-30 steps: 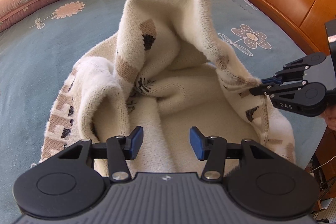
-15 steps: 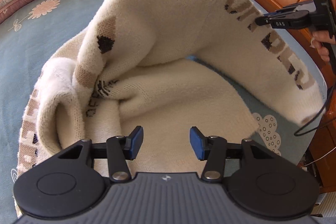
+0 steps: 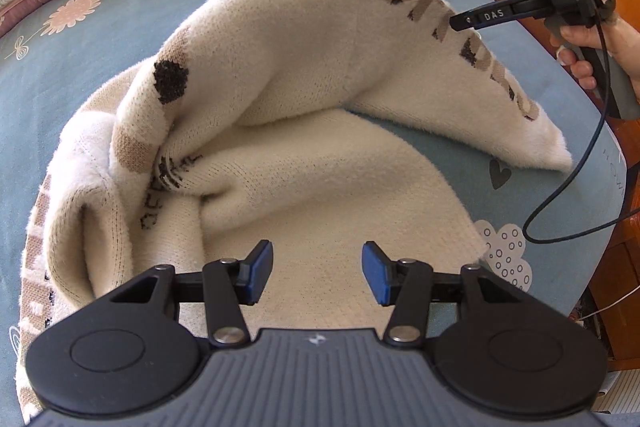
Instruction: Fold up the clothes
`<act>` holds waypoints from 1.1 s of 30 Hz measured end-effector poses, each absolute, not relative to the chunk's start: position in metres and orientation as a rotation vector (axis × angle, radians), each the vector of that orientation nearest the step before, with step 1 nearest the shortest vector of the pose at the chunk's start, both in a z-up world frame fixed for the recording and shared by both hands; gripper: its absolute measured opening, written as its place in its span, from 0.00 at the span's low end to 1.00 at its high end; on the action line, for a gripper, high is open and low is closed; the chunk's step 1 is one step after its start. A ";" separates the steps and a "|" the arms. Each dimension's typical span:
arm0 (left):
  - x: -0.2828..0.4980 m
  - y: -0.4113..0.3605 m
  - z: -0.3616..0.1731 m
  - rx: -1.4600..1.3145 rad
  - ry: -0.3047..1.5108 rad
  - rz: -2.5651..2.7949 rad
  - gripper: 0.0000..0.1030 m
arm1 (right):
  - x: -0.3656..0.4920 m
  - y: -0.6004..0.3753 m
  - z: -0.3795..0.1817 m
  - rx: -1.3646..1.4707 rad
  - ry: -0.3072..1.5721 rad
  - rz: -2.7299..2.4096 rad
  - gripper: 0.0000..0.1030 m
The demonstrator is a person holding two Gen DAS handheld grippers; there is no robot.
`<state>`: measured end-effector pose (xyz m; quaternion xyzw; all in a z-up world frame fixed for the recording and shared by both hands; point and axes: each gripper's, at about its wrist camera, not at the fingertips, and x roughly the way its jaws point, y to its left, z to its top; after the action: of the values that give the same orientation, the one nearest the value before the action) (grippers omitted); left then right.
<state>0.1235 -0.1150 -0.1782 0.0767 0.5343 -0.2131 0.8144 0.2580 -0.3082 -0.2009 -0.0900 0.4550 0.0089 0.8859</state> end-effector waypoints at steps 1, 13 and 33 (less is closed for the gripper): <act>0.123 -0.116 -0.179 0.169 1.140 -0.458 0.49 | 0.252 -0.314 -0.200 -0.158 0.950 0.014 0.59; 0.111 -0.131 -0.213 0.284 1.158 -0.483 0.53 | 0.175 -0.305 -0.232 0.065 1.114 0.082 0.64; 0.057 -0.097 -0.243 0.330 1.179 -0.460 0.67 | 0.174 -0.232 -0.290 0.249 1.319 0.439 0.64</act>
<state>0.0568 -0.0971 -0.2428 0.1535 0.5483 -0.2138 0.7938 0.1739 -0.2322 -0.2901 0.1145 0.6060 0.2015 0.7609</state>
